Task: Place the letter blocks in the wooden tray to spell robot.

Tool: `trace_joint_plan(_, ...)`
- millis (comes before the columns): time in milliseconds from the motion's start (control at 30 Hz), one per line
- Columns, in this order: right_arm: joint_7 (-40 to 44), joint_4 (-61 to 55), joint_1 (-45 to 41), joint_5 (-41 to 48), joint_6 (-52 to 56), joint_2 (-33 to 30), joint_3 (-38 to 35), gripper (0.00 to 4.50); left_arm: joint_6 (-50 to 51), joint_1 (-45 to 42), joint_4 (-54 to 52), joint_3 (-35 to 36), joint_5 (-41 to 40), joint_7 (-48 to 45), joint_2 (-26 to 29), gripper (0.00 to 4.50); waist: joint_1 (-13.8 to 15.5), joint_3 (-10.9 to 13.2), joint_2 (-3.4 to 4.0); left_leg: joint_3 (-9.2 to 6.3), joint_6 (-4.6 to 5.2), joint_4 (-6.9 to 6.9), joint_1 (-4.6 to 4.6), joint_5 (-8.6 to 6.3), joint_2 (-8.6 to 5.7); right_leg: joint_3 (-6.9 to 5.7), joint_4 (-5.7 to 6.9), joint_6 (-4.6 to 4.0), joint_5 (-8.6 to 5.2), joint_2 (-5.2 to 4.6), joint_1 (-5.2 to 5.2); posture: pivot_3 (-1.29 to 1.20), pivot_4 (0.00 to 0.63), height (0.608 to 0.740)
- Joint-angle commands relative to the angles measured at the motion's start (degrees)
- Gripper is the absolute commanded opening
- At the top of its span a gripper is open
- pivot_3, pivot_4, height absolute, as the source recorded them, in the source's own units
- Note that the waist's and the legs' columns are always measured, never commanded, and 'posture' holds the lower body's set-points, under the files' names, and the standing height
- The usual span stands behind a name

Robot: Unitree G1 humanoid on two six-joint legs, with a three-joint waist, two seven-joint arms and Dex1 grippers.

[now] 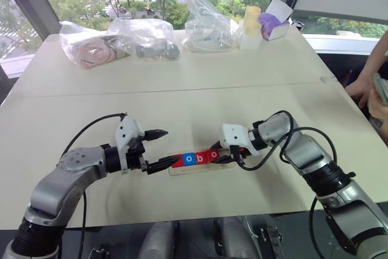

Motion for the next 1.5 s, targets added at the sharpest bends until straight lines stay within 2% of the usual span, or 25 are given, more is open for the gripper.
trace_joint_plan(33, 0.49, -0.82, -1.16, 0.17, -0.51, 0.00, -0.25, 1.14, -0.33, -0.08, -2.44, 1.28, -0.60, 0.43, 0.08, 4.50, 0.00, 0.00, 0.00, 0.00, 0.00, 0.00, 0.00, 0.00, 0.00, 0.00, 0.00, 0.00, 0.00, 0.00, 0.00, 0.00, 0.150, 0.740)
trace_joint_plan(700, 2.24, -1.97, -1.61, 0.36, 2.22, 0.29, 0.14, 1.14, -0.62, -0.78, -1.67, 1.03, -0.41, 0.81, -0.07, 4.50, -0.01, 0.00, 0.00, 0.00, 0.00, 0.00, 0.00, 0.00, 0.00, -0.01, 0.00, 0.01, 0.00, 0.00, 0.00, 0.00, 0.150, 0.740)
trace_joint_plan(767, 2.02, -2.00, -1.63, 0.50, 2.45, 0.51, -0.01, 2.20, -0.60, -0.79, -1.69, 1.03, -0.43, 0.84, -0.07, 4.50, -0.01, 0.00, 0.00, 0.00, 0.00, 0.00, 0.00, 0.00, 0.00, -0.01, 0.00, 0.01, 0.00, 0.00, 0.00, 0.00, 0.150, 0.740)
trace_joint_plan(833, 1.73, -2.09, -1.78, 0.58, 2.81, 0.77, -0.14, 3.02, -0.55, -0.77, -1.73, 1.02, -0.46, 0.84, -0.07, 4.50, -0.02, 0.00, 0.00, 0.00, 0.00, 0.00, 0.00, 0.00, 0.00, -0.01, 0.00, 0.01, 0.00, 0.00, 0.00, 0.00, 0.150, 0.740)
trace_joint_plan(900, 1.69, -2.34, -2.07, 0.64, 3.20, 0.87, -0.29, 4.15, -0.48, -0.77, -1.77, 1.01, -0.51, 0.85, -0.06, 4.50, -0.01, 0.00, 0.00, -0.01, 0.00, 0.00, 0.00, 0.00, 0.00, -0.01, 0.00, 0.01, 0.00, 0.01, 0.00, 0.00, 0.150, 0.740)
trace_joint_plan(933, 1.65, -2.80, -2.28, 0.92, 3.67, 0.88, -0.67, 4.47, -0.45, -0.78, -1.78, 1.00, -0.55, 0.81, -0.04, 4.50, -0.02, 0.00, 0.00, 0.00, 0.00, 0.00, 0.00, 0.00, 0.00, -0.01, 0.00, 0.01, 0.00, 0.01, 0.00, 0.00, 0.150, 0.740)
trace_joint_plan(1233, 0.13, -6.50, -3.32, 4.18, 8.38, -0.14, -4.42, 4.47, -0.26, -1.14, -1.63, 0.63, -0.71, 0.69, -0.26, 4.50, 0.01, 0.00, 0.00, -0.01, 0.00, -0.01, 0.00, 0.00, 0.00, 0.00, 0.01, 0.00, 0.00, 0.00, -0.02, 0.00, 0.150, 0.740)
trace_joint_plan(1500, -0.22, -4.00, -2.55, 3.21, 6.88, -0.74, -3.21, 4.47, -0.30, -2.00, -1.07, 0.24, -0.43, 0.39, -0.39, 4.50, -0.01, 0.00, 0.00, 0.00, 0.00, -0.01, 0.00, 0.00, 0.00, -0.01, 0.00, 0.00, 0.00, 0.01, -0.01, 0.00, 0.150, 0.740)
